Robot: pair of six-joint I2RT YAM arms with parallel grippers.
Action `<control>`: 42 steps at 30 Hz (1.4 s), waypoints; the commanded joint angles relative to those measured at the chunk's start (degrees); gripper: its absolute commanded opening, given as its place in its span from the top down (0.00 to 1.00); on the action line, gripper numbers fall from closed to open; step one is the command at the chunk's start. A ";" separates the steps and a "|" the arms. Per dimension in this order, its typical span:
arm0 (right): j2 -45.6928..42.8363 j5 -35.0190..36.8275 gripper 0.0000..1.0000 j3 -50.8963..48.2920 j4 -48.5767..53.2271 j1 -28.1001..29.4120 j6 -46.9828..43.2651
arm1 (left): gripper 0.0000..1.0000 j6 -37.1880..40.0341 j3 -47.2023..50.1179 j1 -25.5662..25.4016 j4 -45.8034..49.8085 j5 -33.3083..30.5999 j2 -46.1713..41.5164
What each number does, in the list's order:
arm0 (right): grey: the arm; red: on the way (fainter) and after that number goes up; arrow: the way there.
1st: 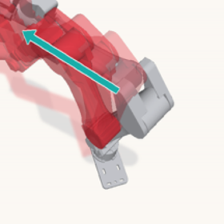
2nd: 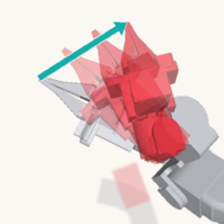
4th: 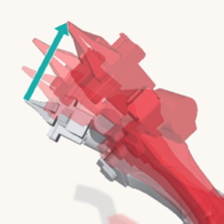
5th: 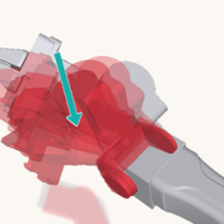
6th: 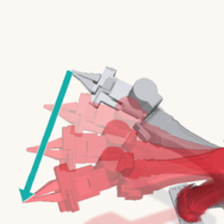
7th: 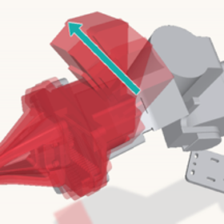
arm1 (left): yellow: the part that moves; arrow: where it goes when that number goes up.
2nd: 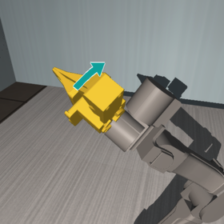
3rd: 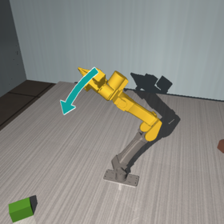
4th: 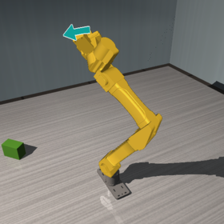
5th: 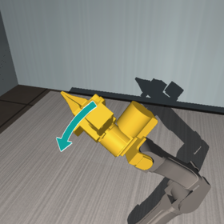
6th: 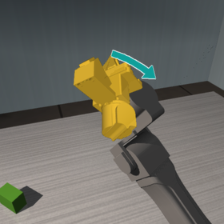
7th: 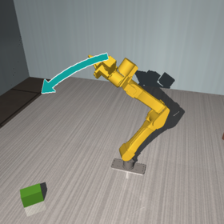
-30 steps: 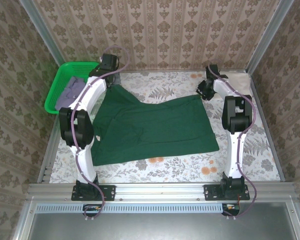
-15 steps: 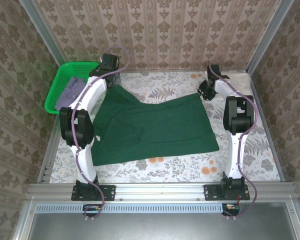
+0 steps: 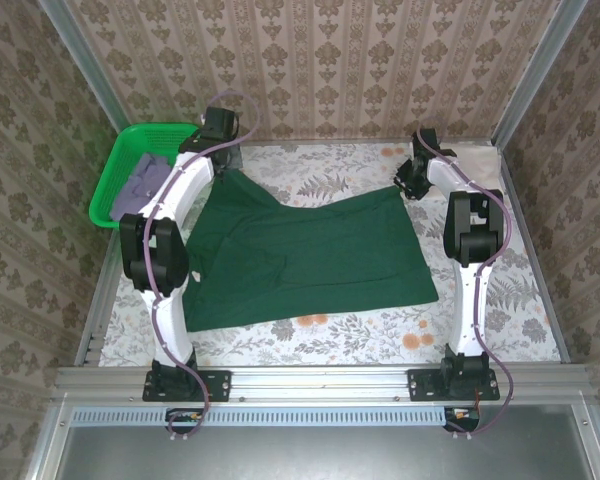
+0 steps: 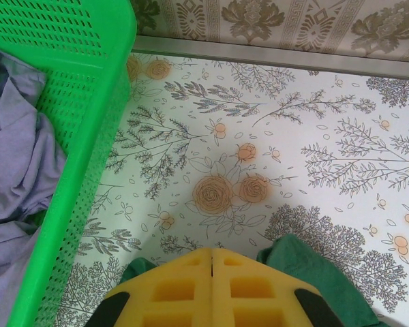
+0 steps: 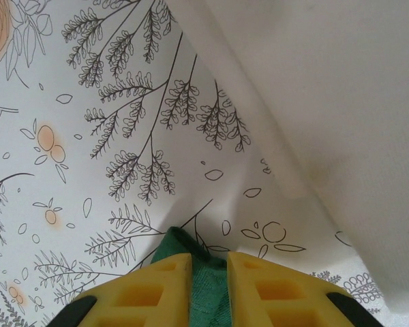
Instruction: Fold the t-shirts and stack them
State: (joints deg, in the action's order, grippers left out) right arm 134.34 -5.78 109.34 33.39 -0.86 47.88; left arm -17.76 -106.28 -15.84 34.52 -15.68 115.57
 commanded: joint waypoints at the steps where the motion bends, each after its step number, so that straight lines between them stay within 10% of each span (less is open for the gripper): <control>1: 0.59 0.50 0.77 0.90 1.68 0.16 -0.62 | 1.00 -0.25 -2.25 -0.34 0.94 0.28 1.06; 42: -3.30 -2.96 1.00 2.33 3.18 0.42 2.03 | 1.00 -0.10 -4.02 -0.16 1.69 1.93 -0.99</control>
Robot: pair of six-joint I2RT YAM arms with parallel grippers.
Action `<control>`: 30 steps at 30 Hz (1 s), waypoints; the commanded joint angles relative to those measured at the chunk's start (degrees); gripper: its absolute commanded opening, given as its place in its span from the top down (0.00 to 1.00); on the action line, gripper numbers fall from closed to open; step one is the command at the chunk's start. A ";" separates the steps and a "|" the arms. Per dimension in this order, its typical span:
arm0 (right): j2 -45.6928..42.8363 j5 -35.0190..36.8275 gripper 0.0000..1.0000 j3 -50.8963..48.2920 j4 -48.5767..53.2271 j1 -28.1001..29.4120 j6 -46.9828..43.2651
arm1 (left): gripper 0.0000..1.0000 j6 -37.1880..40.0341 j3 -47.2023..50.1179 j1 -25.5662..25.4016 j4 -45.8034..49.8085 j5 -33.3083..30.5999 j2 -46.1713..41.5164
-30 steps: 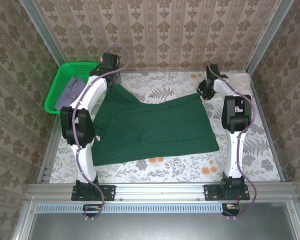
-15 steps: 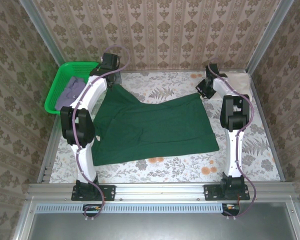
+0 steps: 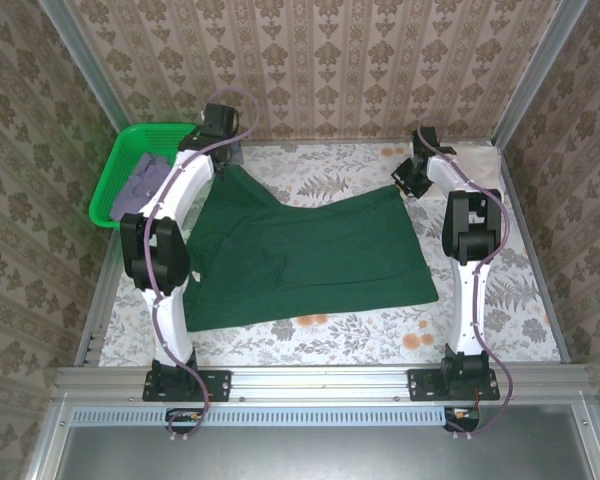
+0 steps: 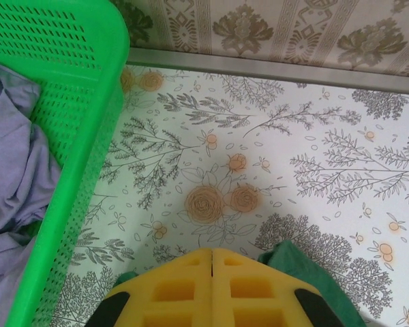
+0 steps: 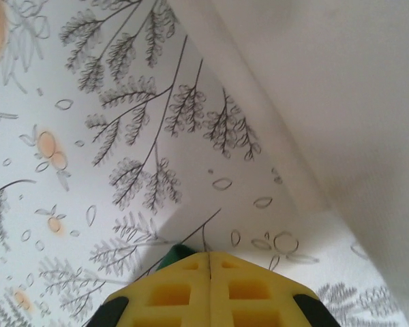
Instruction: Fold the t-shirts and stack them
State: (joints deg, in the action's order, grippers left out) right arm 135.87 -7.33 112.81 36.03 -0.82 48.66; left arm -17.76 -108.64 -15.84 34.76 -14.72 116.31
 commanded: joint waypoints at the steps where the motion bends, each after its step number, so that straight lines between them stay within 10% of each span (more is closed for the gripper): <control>1: -5.44 -1.44 1.00 -1.64 0.63 0.38 1.19 | 1.00 0.12 -1.66 -0.16 1.45 1.34 -2.17; 30: -26.00 -3.00 1.00 -13.53 23.47 -0.63 -7.20 | 1.00 7.94 24.95 0.35 1.36 15.59 -33.53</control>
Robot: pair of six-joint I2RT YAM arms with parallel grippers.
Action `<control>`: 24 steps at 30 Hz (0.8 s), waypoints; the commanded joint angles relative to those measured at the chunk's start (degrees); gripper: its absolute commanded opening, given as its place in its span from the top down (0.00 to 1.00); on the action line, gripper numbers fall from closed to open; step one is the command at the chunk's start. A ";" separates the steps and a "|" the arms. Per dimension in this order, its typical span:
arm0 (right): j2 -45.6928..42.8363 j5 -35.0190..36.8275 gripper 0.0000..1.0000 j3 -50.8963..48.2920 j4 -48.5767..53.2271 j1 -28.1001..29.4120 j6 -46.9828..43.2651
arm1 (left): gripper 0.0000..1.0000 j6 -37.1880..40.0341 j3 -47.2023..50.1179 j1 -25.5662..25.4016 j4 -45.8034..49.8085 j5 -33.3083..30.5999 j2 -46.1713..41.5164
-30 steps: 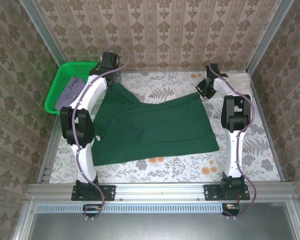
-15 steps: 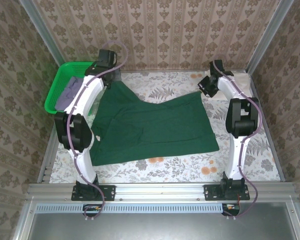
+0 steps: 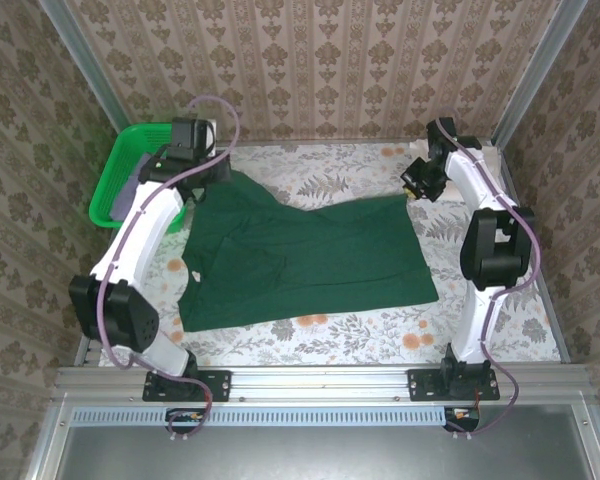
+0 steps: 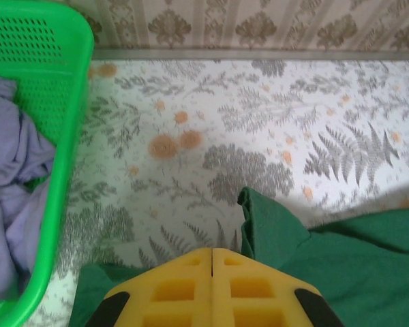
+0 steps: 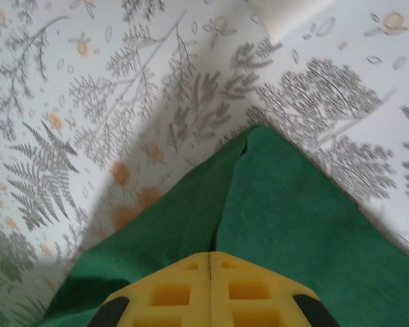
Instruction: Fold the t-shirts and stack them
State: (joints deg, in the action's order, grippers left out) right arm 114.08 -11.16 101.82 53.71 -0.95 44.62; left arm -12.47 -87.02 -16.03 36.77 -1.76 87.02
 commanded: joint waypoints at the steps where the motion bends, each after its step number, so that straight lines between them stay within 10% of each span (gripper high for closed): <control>1: -5.09 0.96 1.00 -4.23 5.25 -0.60 -3.54 | 1.00 3.01 5.40 0.84 -0.64 2.73 -6.01; 24: -11.17 -0.88 1.00 -28.54 -6.98 -2.55 -3.17 | 1.00 -3.04 32.44 2.76 17.68 -6.27 -27.23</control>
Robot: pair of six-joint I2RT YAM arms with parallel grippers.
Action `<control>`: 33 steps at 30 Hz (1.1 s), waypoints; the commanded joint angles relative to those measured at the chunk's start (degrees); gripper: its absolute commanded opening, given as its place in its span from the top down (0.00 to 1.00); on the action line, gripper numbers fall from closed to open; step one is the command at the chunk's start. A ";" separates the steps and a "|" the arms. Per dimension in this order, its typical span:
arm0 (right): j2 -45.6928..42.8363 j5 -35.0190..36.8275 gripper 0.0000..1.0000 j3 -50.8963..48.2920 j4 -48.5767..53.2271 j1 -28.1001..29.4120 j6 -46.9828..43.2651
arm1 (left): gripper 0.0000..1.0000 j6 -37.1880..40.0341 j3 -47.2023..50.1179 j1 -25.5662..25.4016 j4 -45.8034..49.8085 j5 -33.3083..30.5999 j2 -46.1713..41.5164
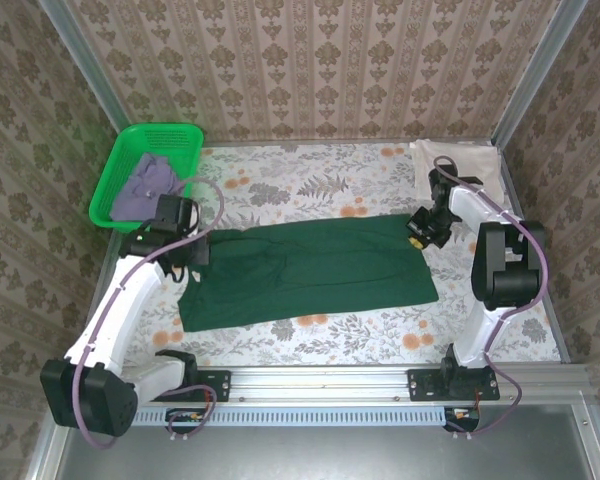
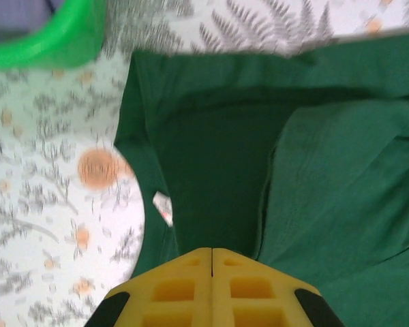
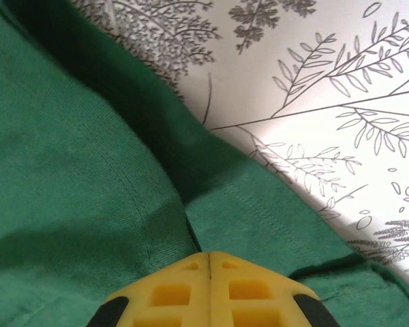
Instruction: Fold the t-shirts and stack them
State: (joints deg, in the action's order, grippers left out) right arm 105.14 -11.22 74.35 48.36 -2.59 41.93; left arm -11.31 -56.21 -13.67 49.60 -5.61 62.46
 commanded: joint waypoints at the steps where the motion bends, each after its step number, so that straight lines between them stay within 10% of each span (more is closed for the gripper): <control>1: -2.14 -0.82 1.00 -1.17 -1.56 -1.05 -0.61 | 0.99 -5.13 1.93 -0.06 5.26 -3.39 -3.22; 7: -1.78 0.43 0.98 -1.85 -1.97 -3.63 -0.53 | 0.99 -13.59 -1.51 2.60 12.08 -15.24 0.42; 8: -1.59 0.46 0.85 -1.68 -2.22 -4.19 -0.38 | 0.99 -15.39 -2.27 3.44 13.10 -17.10 1.31; 10: -1.12 1.47 0.68 -0.34 -1.05 -4.55 -0.45 | 0.77 -18.15 -3.81 5.80 14.82 -18.87 2.57; 15: -2.97 3.31 0.62 0.18 -3.09 -4.21 1.44 | 0.48 -20.19 -8.02 7.26 15.37 -20.98 3.55; 21: -1.89 -0.82 0.67 3.08 -8.69 1.57 -0.18 | 0.32 -14.63 -7.95 7.09 3.95 -9.74 6.50; 33: 12.12 0.81 0.64 14.89 -3.72 7.34 -4.23 | 0.20 -9.35 -24.27 6.99 3.38 -2.79 40.36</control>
State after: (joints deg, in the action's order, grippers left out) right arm 114.65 -11.00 87.74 41.56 4.99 39.07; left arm -22.70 -77.30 -6.68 52.16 -10.00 100.90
